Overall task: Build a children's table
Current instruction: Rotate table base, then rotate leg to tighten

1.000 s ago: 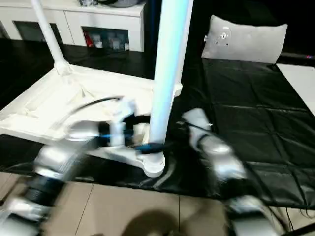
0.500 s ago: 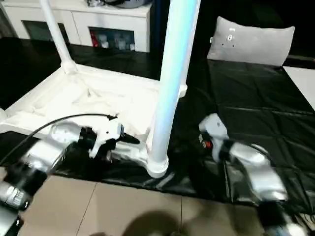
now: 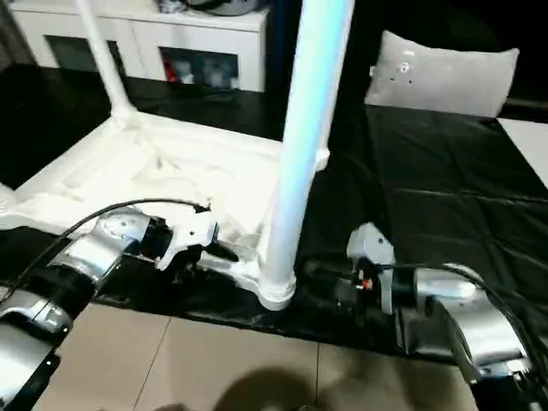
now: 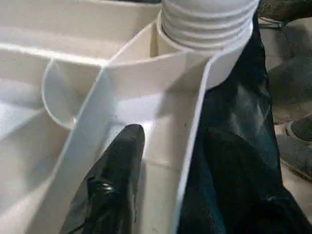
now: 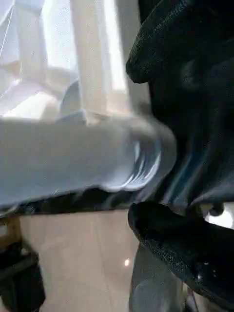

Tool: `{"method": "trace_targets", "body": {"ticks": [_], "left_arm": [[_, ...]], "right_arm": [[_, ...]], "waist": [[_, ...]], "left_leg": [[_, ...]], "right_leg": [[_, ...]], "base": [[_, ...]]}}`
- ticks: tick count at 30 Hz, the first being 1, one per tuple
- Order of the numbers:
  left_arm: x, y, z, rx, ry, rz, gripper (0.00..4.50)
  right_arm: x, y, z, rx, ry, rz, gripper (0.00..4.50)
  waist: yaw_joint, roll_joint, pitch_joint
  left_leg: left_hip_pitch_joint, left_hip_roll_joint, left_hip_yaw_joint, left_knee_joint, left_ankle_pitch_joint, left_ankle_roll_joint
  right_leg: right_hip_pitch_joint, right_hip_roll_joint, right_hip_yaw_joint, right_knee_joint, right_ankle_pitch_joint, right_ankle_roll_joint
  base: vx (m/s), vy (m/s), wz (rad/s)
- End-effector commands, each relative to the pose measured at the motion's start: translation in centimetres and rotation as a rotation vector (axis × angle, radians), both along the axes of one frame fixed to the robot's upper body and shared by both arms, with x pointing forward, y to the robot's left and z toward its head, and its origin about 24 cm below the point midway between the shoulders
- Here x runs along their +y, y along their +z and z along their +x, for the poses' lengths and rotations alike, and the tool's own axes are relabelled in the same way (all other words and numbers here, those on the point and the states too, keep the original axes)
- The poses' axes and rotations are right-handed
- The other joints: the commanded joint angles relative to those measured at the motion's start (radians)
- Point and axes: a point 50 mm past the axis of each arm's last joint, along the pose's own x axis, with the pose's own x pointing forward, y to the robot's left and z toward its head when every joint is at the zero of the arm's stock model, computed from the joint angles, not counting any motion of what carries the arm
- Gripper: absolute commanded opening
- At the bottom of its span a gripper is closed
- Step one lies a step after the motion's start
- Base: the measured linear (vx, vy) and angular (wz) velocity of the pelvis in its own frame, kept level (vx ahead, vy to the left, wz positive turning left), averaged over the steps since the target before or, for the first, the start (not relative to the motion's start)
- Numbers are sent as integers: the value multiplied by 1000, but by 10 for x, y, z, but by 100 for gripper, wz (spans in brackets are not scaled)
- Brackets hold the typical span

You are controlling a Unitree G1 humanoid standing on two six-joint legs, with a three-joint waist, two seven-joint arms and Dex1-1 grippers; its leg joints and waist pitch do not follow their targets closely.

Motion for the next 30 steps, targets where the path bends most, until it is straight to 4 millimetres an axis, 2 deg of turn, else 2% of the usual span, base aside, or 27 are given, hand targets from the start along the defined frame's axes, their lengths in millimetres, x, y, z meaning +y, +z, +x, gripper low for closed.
{"method": "trace_targets", "body": {"ticks": [1,6,9,11,13,15,18,24,28,30], "left_arm": [[-2,8,4,-20,-18,5,196],[-3,7,4,4,-39,-7,153],[-4,8,5,12,-48,-24,145],[-6,8,4,32,-63,-30,113],[-6,8,3,47,-74,-21,109],[-5,6,3,56,-80,-2,74],[-3,3,2,67,-90,39,66],[-3,2,0,127,-119,42,8],[-6,2,0,110,-116,31,3],[-6,2,0,107,-115,30,0]], "right_arm": [[1,4,-3,10,27,8,450],[3,7,-5,23,40,19,450],[3,7,-4,19,36,17,450],[3,7,-4,20,35,16,450],[3,7,-5,22,36,16,450],[4,7,-5,22,36,17,450],[4,7,-4,20,36,20,450],[10,9,2,-5,19,54,450],[15,9,5,21,32,103,450],[15,9,5,23,33,106,422]], "waist": [[8,-6,-67],[15,-6,-68],[15,-8,-66],[16,-9,-66],[17,-8,-67],[17,-8,-67],[16,-8,-67],[11,-6,-68],[8,-6,-69],[7,-6,-67]], "left_leg": [[0,33,-8,-66,-191,66],[0,32,-8,-66,-187,60],[-1,31,-7,-66,-189,58],[-1,30,-7,-66,-185,58],[-1,32,-9,-67,-184,58],[-2,31,-8,-66,-181,59],[-2,31,-8,-66,-177,60],[-4,32,-8,-67,-169,58],[-3,34,-8,-66,-171,60],[-2,33,-7,-66,-177,61]], "right_leg": [[56,-77,43,-87,-362,-141],[56,-79,43,-85,-351,-148],[57,-79,43,-88,-362,-144],[58,-80,42,-89,-375,-136],[57,-81,42,-88,-374,-136],[58,-80,42,-87,-368,-136],[58,-79,42,-86,-351,-141],[61,-81,42,-82,-325,-158],[61,-82,43,-80,-305,-175],[61,-81,43,-81,-310,-177]], "base": [[0,0,0],[0,0,0],[0,0,0],[0,0,0],[0,0,0],[0,0,0],[0,0,0],[0,0,0],[0,0,0],[0,0,0]]}}
